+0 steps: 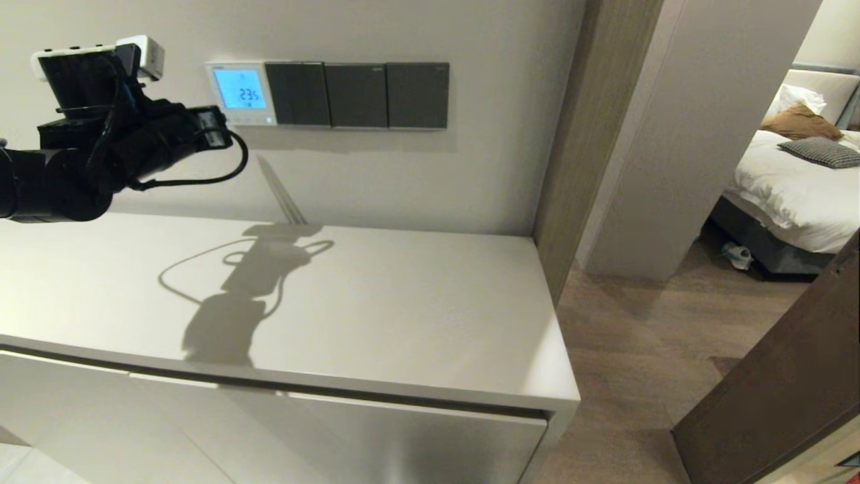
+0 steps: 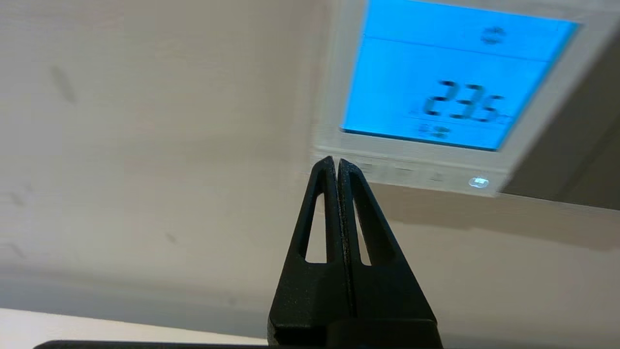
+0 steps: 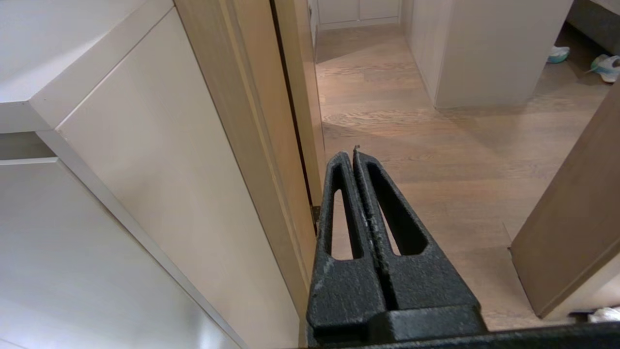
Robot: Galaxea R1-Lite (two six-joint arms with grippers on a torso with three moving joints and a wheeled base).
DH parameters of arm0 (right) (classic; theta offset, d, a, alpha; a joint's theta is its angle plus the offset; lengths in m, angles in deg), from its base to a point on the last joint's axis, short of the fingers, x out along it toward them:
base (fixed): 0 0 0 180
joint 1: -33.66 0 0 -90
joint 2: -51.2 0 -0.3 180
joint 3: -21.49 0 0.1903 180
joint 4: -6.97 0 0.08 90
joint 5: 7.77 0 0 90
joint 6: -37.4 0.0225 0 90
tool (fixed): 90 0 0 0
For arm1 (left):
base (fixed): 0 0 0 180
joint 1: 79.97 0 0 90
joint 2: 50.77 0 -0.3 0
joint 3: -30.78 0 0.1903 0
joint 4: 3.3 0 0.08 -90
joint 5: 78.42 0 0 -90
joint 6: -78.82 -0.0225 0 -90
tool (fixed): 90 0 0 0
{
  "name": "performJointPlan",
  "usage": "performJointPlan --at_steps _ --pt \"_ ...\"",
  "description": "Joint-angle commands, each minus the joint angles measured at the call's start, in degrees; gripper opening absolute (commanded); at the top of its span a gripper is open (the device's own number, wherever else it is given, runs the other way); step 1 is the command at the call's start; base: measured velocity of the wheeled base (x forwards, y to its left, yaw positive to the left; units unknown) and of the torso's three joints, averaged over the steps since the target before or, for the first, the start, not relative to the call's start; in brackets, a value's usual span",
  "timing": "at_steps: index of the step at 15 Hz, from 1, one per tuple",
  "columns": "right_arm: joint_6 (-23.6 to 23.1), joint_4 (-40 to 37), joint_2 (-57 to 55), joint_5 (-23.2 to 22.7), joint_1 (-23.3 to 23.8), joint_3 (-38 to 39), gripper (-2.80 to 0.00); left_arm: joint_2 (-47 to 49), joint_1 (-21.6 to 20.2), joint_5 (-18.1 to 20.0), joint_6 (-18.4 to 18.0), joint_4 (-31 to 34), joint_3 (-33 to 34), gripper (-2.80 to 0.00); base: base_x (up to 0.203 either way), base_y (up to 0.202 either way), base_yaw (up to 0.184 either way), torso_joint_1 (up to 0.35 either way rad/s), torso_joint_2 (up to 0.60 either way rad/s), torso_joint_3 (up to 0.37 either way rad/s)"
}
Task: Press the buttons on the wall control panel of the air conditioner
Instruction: Press the temperature increase button
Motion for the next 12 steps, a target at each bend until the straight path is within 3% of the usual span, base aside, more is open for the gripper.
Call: performJointPlan --at_steps 1,12 --pt "0.01 -0.02 -0.08 -0.04 -0.02 0.09 -2.8 1.0 0.05 0.01 0.09 -0.15 -0.49 -2.8 0.0 0.0 0.0 0.0 0.0 0.0" --pt "0.01 -0.02 -0.08 -0.04 -0.02 0.09 -2.8 2.07 0.05 0.01 0.0 0.7 -1.99 -2.8 0.0 0.0 0.0 0.0 0.0 0.0"
